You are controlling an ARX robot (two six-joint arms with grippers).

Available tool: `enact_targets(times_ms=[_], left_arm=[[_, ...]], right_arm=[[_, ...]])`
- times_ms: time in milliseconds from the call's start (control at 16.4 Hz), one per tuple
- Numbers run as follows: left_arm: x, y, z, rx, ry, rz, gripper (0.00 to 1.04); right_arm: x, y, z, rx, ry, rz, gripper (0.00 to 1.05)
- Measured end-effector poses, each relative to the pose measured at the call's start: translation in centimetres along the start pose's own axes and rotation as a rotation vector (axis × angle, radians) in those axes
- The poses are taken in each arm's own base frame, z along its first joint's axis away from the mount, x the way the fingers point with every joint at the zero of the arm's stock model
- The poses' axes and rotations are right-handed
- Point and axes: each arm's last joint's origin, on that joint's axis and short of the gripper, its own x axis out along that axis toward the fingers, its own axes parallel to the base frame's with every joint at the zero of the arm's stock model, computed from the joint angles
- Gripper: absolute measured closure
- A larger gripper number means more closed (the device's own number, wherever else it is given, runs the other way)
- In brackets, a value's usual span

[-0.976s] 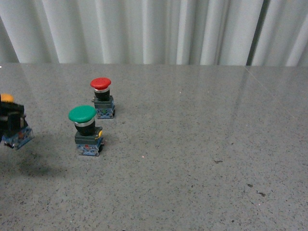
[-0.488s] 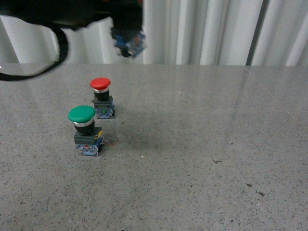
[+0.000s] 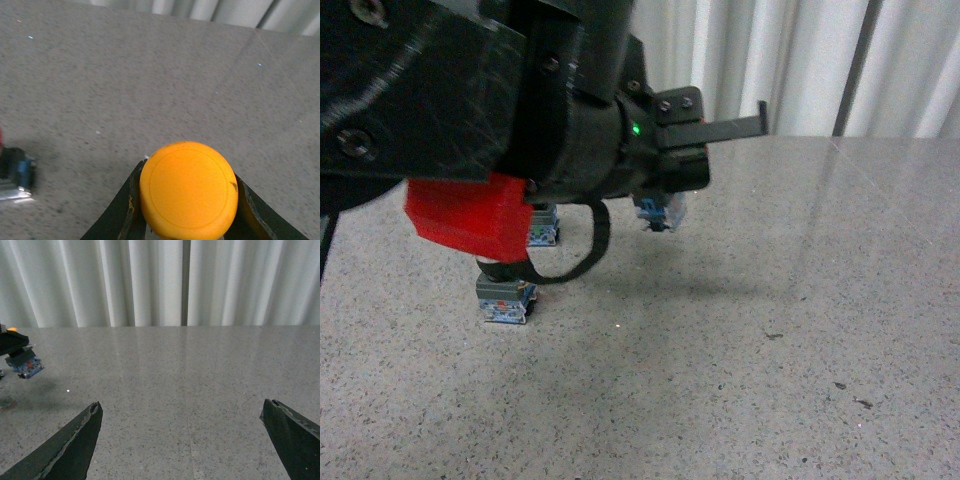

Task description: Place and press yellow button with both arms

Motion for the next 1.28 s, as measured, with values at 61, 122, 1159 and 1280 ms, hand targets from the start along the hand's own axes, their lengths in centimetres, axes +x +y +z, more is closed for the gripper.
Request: enact_targets(times_ms=[61, 122, 1159, 1280], left_arm=[[-0.1, -1.0, -0.6, -0.003, 0.014, -0.017, 0.73], [-0.2, -1.9, -1.2, -0.004, 0.033, -0.031, 0.73], [-0.2, -3.0, -4.3, 0.004, 0.177, 0.018, 0.11], [-0.7, -2.9, -3.2, 0.007, 0.125, 0.008, 0.07]], right_arm=[[0.0, 0.0, 0.0, 0.000, 0.000, 0.000, 0.06], [0.0, 0.0, 0.0, 0.000, 0.000, 0.000, 0.06], [0.0, 0.0, 0.0, 0.000, 0.000, 0.000, 0.06], [0.0, 0.0, 0.0, 0.000, 0.000, 0.000, 0.06]])
